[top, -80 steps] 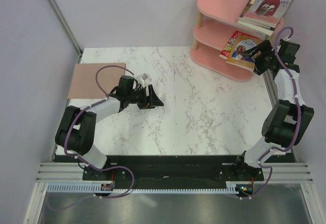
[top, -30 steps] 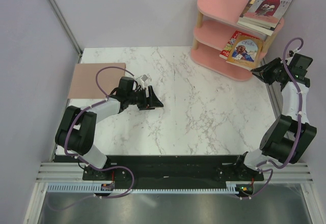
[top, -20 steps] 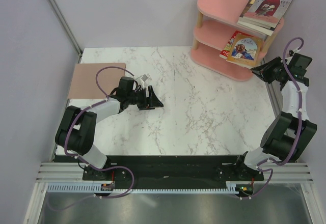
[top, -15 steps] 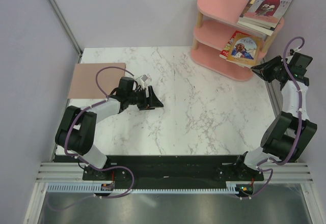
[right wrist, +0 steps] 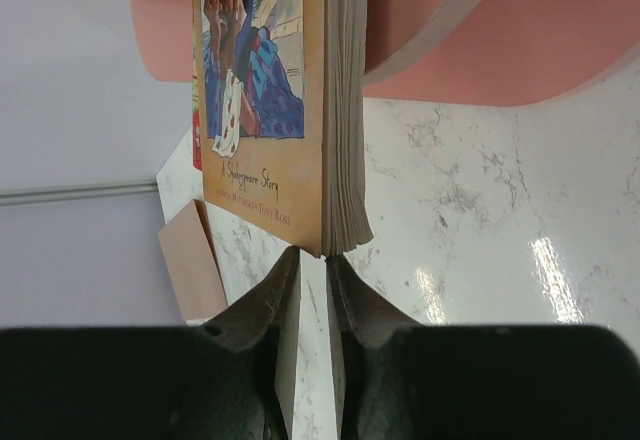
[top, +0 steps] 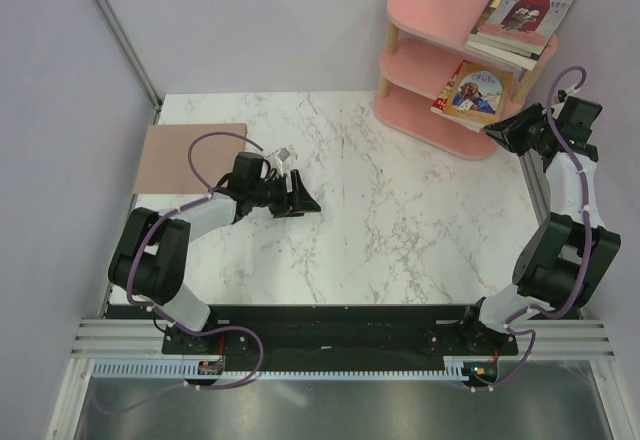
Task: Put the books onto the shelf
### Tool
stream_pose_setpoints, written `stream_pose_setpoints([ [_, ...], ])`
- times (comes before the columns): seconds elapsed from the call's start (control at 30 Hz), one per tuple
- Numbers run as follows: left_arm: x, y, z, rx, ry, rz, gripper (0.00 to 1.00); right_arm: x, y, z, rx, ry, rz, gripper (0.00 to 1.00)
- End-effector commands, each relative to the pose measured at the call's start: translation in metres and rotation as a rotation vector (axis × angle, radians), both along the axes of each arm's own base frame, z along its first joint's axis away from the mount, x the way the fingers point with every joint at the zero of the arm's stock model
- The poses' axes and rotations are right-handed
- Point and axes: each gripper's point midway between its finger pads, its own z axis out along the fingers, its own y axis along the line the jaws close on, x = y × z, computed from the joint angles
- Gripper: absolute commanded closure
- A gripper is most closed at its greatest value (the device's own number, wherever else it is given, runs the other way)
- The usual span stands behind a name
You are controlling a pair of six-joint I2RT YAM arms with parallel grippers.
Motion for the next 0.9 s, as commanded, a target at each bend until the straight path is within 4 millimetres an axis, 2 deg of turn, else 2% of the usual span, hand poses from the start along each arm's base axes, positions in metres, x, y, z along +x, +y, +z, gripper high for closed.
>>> stream_pose_setpoints([
  [0.0, 0.003, -0.003, 0.0, 0.002, -0.052, -0.027, 0.23, 0.012, 0.0, 0.023, -0.02, -0.071, 0.008, 0.76],
  [0.33, 0.001, -0.002, -0.002, 0.004, -0.046, -0.029, 0.23, 0.025, 0.006, 0.036, -0.019, -0.106, 0.038, 0.76],
  [0.47, 0.001, -0.002, -0.002, 0.008, -0.047, -0.027, 0.23, 0.015, 0.011, 0.037, -0.028, -0.106, 0.042, 0.76],
  [0.6, 0.001, -0.003, -0.002, 0.005, -0.045, -0.032, 0.23, 0.002, 0.013, 0.028, -0.041, -0.08, 0.037, 0.76],
  [0.7, 0.001, -0.003, -0.002, 0.005, -0.046, -0.033, 0.23, -0.003, 0.007, 0.031, -0.071, -0.087, 0.004, 0.76],
  [0.87, 0.001, -0.002, -0.003, 0.007, -0.045, -0.032, 0.23, -0.003, -0.009, 0.049, -0.119, -0.12, -0.064, 0.76],
])
